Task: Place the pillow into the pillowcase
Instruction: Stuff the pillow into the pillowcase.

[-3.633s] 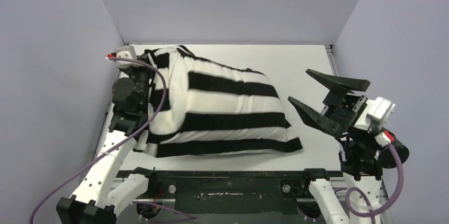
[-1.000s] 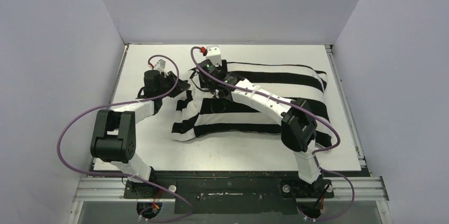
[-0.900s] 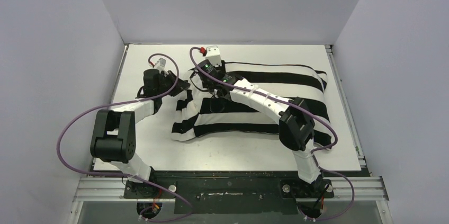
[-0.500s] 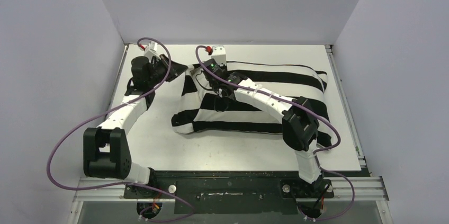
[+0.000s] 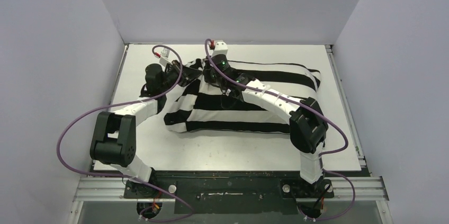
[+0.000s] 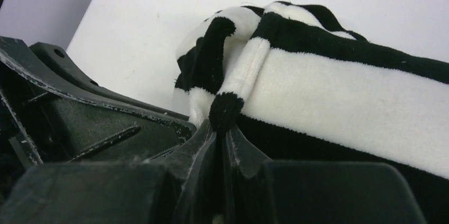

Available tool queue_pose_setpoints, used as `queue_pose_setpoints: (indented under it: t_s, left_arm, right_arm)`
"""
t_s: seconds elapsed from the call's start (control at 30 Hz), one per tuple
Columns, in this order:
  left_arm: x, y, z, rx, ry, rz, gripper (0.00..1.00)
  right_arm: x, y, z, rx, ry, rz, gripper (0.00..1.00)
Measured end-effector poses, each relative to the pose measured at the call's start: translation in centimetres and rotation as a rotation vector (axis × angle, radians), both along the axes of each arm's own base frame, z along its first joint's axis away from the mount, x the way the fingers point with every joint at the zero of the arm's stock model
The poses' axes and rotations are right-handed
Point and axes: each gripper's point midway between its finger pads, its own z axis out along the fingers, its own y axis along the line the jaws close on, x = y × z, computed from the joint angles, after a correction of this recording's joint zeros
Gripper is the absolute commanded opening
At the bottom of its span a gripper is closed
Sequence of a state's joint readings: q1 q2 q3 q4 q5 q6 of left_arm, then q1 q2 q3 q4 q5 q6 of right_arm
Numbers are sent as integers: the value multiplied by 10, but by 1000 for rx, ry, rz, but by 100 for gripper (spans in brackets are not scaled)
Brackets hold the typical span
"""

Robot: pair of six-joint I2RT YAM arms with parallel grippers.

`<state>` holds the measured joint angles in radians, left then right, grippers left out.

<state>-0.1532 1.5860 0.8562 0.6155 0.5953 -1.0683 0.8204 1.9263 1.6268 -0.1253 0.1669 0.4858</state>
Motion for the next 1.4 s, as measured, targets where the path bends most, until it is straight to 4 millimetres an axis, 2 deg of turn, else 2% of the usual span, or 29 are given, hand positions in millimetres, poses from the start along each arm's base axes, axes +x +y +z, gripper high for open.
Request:
queue_pose_setpoints:
  t_s: [0.07,0.23,0.3,0.37,0.43,0.53,0.57,0.63,0.67,0.7,0.73,0.9,1.03,1.2,1.3,1.4]
  left_arm:
    - [-1,-7,1,-15,3,-10,0]
    - [7,-5,6,-21,-17,30,0]
    - [9,-4,4,-15,-13,37,0]
    - [10,-4,2,-8,-10,42,0]
    - [10,-4,1,-1,-11,43,0]
    - [9,-4,-5,18,3,40,0]
    - [8,-4,-8,28,8,37,0]
    - [6,-5,-15,52,23,30,0]
    - [4,-6,-20,63,35,23,0]
    - [3,-7,-22,71,41,20,0]
    - [2,-8,-25,80,48,16,0]
    - [1,-7,-28,92,52,16,0]
    - [0,-8,-26,62,41,21,0]
    - [-3,-23,-33,14,45,7,0]
    - [-2,-35,-39,6,49,4,0]
    - [1,-38,-39,-1,34,21,0]
  right_arm:
    - [2,3,6,41,-4,3,0]
    - [12,7,12,203,15,14,0]
    - [15,8,11,250,23,10,10]
    - [15,8,9,277,34,6,13]
    - [15,7,7,299,47,0,1]
    - [10,3,3,326,71,-5,0]
    - [7,0,2,334,79,-6,3]
    - [0,-2,5,356,86,6,28]
    - [-4,-2,7,365,89,13,28]
    - [-8,-3,9,380,93,19,10]
    - [-11,-4,12,394,93,28,0]
    - [-17,-4,35,451,68,65,0]
    - [-21,2,38,461,72,106,0]
    - [-15,28,59,490,43,193,0]
    - [-9,44,61,502,44,231,0]
    - [-3,57,57,517,63,256,0]
